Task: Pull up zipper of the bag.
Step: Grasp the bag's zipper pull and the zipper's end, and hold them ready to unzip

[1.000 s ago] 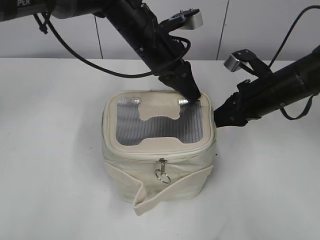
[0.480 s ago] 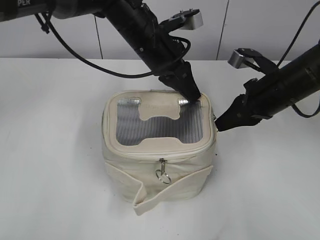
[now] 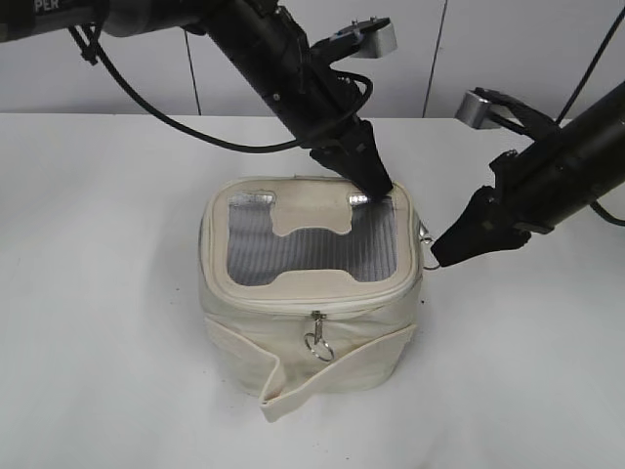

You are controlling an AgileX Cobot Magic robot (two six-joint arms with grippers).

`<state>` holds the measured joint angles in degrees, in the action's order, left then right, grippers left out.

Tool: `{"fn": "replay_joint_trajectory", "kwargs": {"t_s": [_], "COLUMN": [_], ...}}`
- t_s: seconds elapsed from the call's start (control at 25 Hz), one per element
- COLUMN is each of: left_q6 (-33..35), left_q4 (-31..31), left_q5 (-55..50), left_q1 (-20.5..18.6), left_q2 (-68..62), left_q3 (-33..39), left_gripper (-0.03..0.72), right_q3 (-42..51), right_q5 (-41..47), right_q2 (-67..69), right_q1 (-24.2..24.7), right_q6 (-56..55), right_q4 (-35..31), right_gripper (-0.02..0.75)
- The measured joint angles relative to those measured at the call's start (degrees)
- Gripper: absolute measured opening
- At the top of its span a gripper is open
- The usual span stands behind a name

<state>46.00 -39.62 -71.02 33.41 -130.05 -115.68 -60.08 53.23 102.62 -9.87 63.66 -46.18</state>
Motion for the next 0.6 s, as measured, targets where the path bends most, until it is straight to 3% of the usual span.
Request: {"fn": "replay_joint_trajectory", "kwargs": {"t_s": [0.6], "left_q6": [0.0], "left_q4": [-0.04], "left_q5": [-0.37], "left_q1": [0.0], "left_q2": [0.0], "left_q3": [0.0], "left_gripper": [0.078], "right_q3": [1.27], "right_q5": [9.43], "right_q2": [-3.06], "right_q1": [-1.13], "right_q6": [-4.15], "right_q4": [2.64], "right_gripper": [0.005]}}
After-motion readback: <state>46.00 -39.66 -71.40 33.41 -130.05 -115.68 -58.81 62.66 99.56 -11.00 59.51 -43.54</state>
